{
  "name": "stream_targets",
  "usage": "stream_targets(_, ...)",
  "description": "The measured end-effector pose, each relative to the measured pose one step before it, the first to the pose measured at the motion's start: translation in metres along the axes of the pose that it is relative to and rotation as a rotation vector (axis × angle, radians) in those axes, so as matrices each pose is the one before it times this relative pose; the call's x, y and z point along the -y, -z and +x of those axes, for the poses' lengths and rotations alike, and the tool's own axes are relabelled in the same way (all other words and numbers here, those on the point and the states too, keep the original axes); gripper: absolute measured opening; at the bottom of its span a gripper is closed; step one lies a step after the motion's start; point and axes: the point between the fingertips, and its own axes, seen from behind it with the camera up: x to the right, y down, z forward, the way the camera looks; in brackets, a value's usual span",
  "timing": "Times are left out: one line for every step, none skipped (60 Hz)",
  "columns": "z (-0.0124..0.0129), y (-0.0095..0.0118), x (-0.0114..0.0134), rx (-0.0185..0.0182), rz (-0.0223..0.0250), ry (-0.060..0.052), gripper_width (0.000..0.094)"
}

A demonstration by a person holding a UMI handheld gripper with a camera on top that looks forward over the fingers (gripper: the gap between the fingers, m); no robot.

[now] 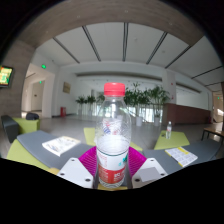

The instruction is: Pour water

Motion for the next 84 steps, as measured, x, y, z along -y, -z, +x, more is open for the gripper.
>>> stream_targets(0.00352, -0.00266, -0.00680, -0.00222, -0.01731, 0.0048, 0.0378)
stream_targets(0.00287, -0.00278, -0.00812, -0.00318, -0.01772, 0.0057, 0.0378)
stream_targets(0.00126, -0.00241, -0.00792, -0.00404, -0.01756, 0.0062, 0.0379)
stream_targets(0.00094, -0.00260, -0.00740, -0.00445, -0.01669, 0.0055, 0.0381)
stream_targets(0.00048, -0.00222, -0.00751, -0.00464, -0.01580, 0.0042, 0.0380)
stream_targets(0.00013, -0.00189, -0.00740, -0.00296, -0.01413, 0.0036, 0.0381)
stream_targets(0.01232, -0.00470, -0.01763, 0.00222, -0.01125, 0.0040, 0.0380)
stream_targets(0.00710, -0.00562, -0.01367, 0.00189, -0.01062, 0.0015, 0.0379)
stream_targets(-0.00974, 0.00608, -0.00235, -0.00017, -0.01236, -0.0037, 0.0380)
stream_targets(-0.00187, -0.00074, -0.00552, 0.00285, -0.01036, -0.0062, 0.0380)
stream_targets(-0.00283, -0.00063, -0.00484, 0.00482, -0.00849, -0.0082, 0.0382)
stream_targets(-0.00199, -0.00122, -0.00449, 0.00505, -0.00753, -0.0076, 0.0381)
stream_targets(-0.00271, -0.00080, -0.00434, 0.00429, -0.00738, -0.0059, 0.0381)
stream_targets(-0.00187, -0.00081, -0.00449, 0.00281, -0.00703, -0.0033, 0.0381)
stream_targets(0.00929, -0.01032, -0.00474, 0.00318, -0.00694, 0.0004, 0.0382)
stream_targets(0.00005, -0.00106, -0.00429, 0.00109, -0.00479, 0.0021, 0.0381)
stream_targets(-0.00287, 0.00157, -0.00802, -0.00107, -0.00352, 0.0037, 0.0380)
stream_targets(0.00276, -0.00419, -0.00198, -0.00072, -0.00827, 0.0054, 0.0379)
stream_targets(-0.00327, 0.00145, -0.00864, -0.00198, -0.00778, 0.0036, 0.0380)
stream_targets(-0.00003, -0.00124, -0.00568, 0.00006, -0.01027, 0.0019, 0.0380)
stream_targets(-0.00023, -0.00078, -0.00639, 0.00055, -0.01171, 0.0007, 0.0398)
stream_targets(0.00028, 0.00027, 0.00083, -0.00175, 0.01617, -0.0005, 0.0401)
stream_targets(0.00084, 0.00027, 0.00503, -0.00129, 0.02814, -0.0024, 0.0382)
stream_targets(0.00012, 0.00013, -0.00203, 0.00073, 0.00019, -0.0026, 0.0382)
stream_targets(-0.00038, -0.00165, 0.00272, -0.00003, -0.00835, -0.0015, 0.0384)
stream_targets(0.00065, 0.00174, -0.00190, -0.00132, 0.01136, -0.0032, 0.0383)
stream_targets(-0.00058, 0.00009, -0.00088, -0.00003, 0.00110, -0.0032, 0.0380)
stream_targets(-0.00006, 0.00022, -0.00126, -0.00140, -0.00248, -0.0027, 0.0383)
stream_targets(0.00051, 0.00033, -0.00023, -0.00156, 0.00158, -0.0022, 0.0384)
stream_targets(0.00030, 0.00036, 0.00003, -0.00037, 0.00130, -0.0018, 0.0392)
stream_targets(0.00016, 0.00051, -0.00015, -0.00047, -0.00013, -0.0016, 0.0395)
stream_targets(0.00068, -0.00227, 0.00194, -0.00197, 0.00042, -0.0010, 0.0415)
stream_targets(0.00090, 0.00045, 0.00006, -0.00203, -0.00030, -0.0013, 0.0456)
stream_targets(0.00071, 0.00086, -0.00024, -0.00166, -0.00098, -0.0011, 0.0475)
stream_targets(0.00014, 0.00249, 0.00213, -0.00036, -0.00268, -0.0012, 0.0498)
stream_targets(0.00033, 0.00068, -0.00001, -0.00029, -0.00253, 0.0007, 0.0514)
stream_targets(-0.00003, 0.00036, -0.00009, -0.00073, -0.00289, 0.0020, 0.0541)
stream_targets(0.00021, 0.00067, -0.00016, -0.00306, -0.00443, 0.0032, 0.0549)
stream_targets(0.00097, 0.00051, -0.00081, -0.00673, -0.00703, 0.0034, 0.0570)
stream_targets(0.00136, 0.00100, -0.00098, -0.00907, -0.00796, 0.0037, 0.0590)
stream_targets(0.00134, 0.00140, -0.00081, -0.01059, -0.00655, 0.0036, 0.0633)
stream_targets(0.00228, -0.00138, 0.00052, -0.01071, -0.00544, 0.0052, 0.0658)
stream_targets(0.00432, 0.00050, 0.00084, -0.01043, -0.00278, 0.0041, 0.0700)
stream_targets(0.00040, 0.00356, 0.00063, -0.00959, -0.00182, 0.0033, 0.0742)
stream_targets(-0.00059, 0.00654, 0.00018, -0.00934, -0.00200, 0.0022, 0.0784)
stream_targets(0.00171, 0.00098, 0.00110, -0.00500, -0.00504, 0.0016, 0.0826)
stream_targets(-0.00106, 0.00622, 0.00012, -0.00524, -0.00615, -0.0009, 0.0868)
stream_targets(0.00037, 0.00363, 0.00020, -0.00621, -0.00852, -0.0024, 0.0847)
stream_targets(0.00190, 0.00153, -0.00001, -0.00542, -0.01019, -0.0041, 0.0838)
stream_targets(0.00003, 0.00457, -0.00040, -0.00569, -0.00883, -0.0067, 0.0842)
stream_targets(0.00003, 0.00441, -0.00054, -0.00431, -0.00901, -0.0073, 0.0850)
stream_targets(0.00032, 0.00514, -0.00032, -0.00409, -0.00934, -0.0079, 0.0855)
stream_targets(0.00038, 0.00359, 0.00104, -0.00314, -0.01005, -0.0083, 0.0853)
stream_targets(0.00024, 0.00638, -0.00072, -0.00656, -0.00950, -0.0120, 0.0850)
stream_targets(-0.00184, 0.00989, -0.00267, -0.00655, -0.00735, -0.0133, 0.0853)
stream_targets(0.00173, 0.00380, 0.00080, -0.00578, -0.00941, -0.0106, 0.0854)
stream_targets(0.00021, 0.00684, -0.00047, -0.00494, -0.00599, -0.0112, 0.0854)
stream_targets(-0.00184, 0.01008, -0.00203, -0.00483, -0.00495, -0.0108, 0.0852)
stream_targets(0.00121, 0.00389, 0.00203, -0.00391, -0.00729, -0.0074, 0.0851)
stream_targets(-0.00091, 0.00671, 0.00008, -0.00253, -0.00509, -0.0048, 0.0851)
stream_targets(-0.00110, 0.00683, 0.00023, -0.00230, -0.00597, -0.0014, 0.0854)
stream_targets(-0.00093, 0.00660, 0.00036, -0.00265, -0.00565, 0.0009, 0.0855)
stream_targets(-0.00104, 0.00660, 0.00046, -0.00221, -0.00593, 0.0038, 0.0857)
stream_targets(-0.00182, 0.00359, 0.00268, -0.00193, -0.00541, 0.0062, 0.0857)
stream_targets(-0.00071, 0.00745, 0.00051, -0.00176, -0.00023, 0.0058, 0.0861)
stream_targets(-0.00229, 0.01064, -0.00075, -0.00472, 0.00253, 0.0034, 0.0857)
stream_targets(-0.00044, 0.00751, 0.00152, -0.00319, 0.00208, 0.0024, 0.0852)
stream_targets(0.00001, 0.00748, 0.00135, -0.00410, 0.00168, 0.0005, 0.0852)
stream_targets(-0.00009, 0.00762, 0.00107, -0.00523, 0.00015, -0.0012, 0.0855)
stream_targets(0.00028, 0.00828, 0.00089, -0.00430, -0.00140, -0.0020, 0.0856)
stream_targets(0.00005, 0.00823, 0.00098, -0.00356, -0.00126, -0.0030, 0.0853)
stream_targets(0.00345, 0.00523, 0.00324, -0.00145, -0.00192, -0.0039, 0.0853)
stream_targets(-0.00283, 0.00940, 0.00015, -0.00283, -0.00060, -0.0065, 0.0853)
stream_targets(-0.00074, 0.00657, 0.00037, -0.00087, -0.00029, -0.0073, 0.0853)
stream_targets(-0.00083, 0.00774, 0.00081, 0.00003, 0.00016, -0.0062, 0.0855)
stream_targets(-0.00090, 0.00785, 0.00072, 0.00042, -0.00014, -0.0051, 0.0855)
stream_targets(-0.00058, 0.00738, 0.00062, -0.00016, -0.00054, -0.0051, 0.0853)
stream_targets(0.00075, 0.00448, 0.00034, -0.00131, -0.00051, -0.0047, 0.0852)
stream_targets(-0.00201, 0.00897, 0.00027, -0.00273, -0.00117, -0.0028, 0.0852)
stream_targets(-0.00020, 0.00553, 0.00037, -0.00263, -0.00112, -0.0008, 0.0852)
stream_targets(0.00013, 0.00647, 0.00009, -0.00271, -0.00099, 0.0008, 0.0852)
stream_targets(0.00022, 0.00624, 0.00010, -0.00225, -0.00021, 0.0015, 0.0852)
stream_targets(0.00076, 0.00610, 0.00048, -0.00207, 0.00082, 0.0009, 0.0849)
stream_targets(0.00074, 0.00594, 0.00039, -0.00274, 0.00114, 0.0003, 0.0848)
